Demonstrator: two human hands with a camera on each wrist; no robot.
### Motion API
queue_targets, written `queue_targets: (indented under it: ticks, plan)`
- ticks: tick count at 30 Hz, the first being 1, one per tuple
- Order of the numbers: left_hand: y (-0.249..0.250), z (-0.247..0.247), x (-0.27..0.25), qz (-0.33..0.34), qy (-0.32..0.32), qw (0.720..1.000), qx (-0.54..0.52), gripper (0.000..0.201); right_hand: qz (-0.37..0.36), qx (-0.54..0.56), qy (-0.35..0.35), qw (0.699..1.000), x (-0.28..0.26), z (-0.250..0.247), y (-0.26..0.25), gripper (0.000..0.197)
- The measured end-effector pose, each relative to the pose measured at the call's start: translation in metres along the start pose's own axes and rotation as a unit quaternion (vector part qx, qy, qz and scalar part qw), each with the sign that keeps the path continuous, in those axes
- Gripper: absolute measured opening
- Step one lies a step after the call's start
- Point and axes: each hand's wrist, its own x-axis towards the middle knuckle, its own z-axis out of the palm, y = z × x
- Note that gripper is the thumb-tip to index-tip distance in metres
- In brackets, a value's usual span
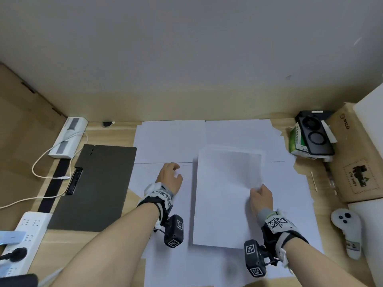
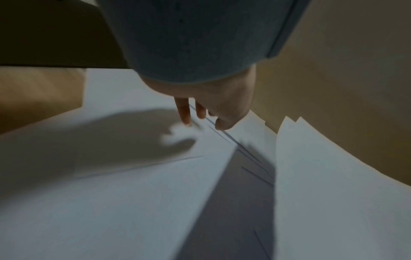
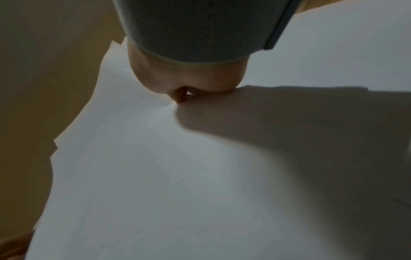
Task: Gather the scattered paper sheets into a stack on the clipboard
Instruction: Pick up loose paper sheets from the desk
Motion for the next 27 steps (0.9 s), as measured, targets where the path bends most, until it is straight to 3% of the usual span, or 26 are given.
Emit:
queue_targets:
  ticks: [4, 9, 18, 24, 27]
  plan:
    - [0.000, -0.002, 0.032, 0.058, -0.018, 0.994, 0.088, 0.051, 0.005, 0.005, 0.006, 1.000, 0.012, 0.008, -0.011, 0.030]
    - [0.007, -0.001, 0.071, 0.041, -0.097, 0.973, 0.204, 0.068, 0.000, 0.003, -0.001, 1.000, 0.033, 0.020, -0.016, 0.032]
    - [0.020, 0.000, 0.099, 0.072, -0.112, 0.933, 0.334, 0.047, 0.002, -0.008, -0.016, 1.000, 0.055, 0.031, -0.034, 0.037]
    - [0.021, -0.015, 0.113, 0.035, -0.157, 0.937, 0.310, 0.032, 0.003, -0.020, 0.003, 1.000, 0.060, 0.037, -0.039, 0.039]
    - [0.020, -0.021, 0.107, 0.004, -0.125, 0.958, 0.258, 0.041, 0.001, -0.042, 0.008, 0.999, 0.060, 0.035, -0.038, 0.038]
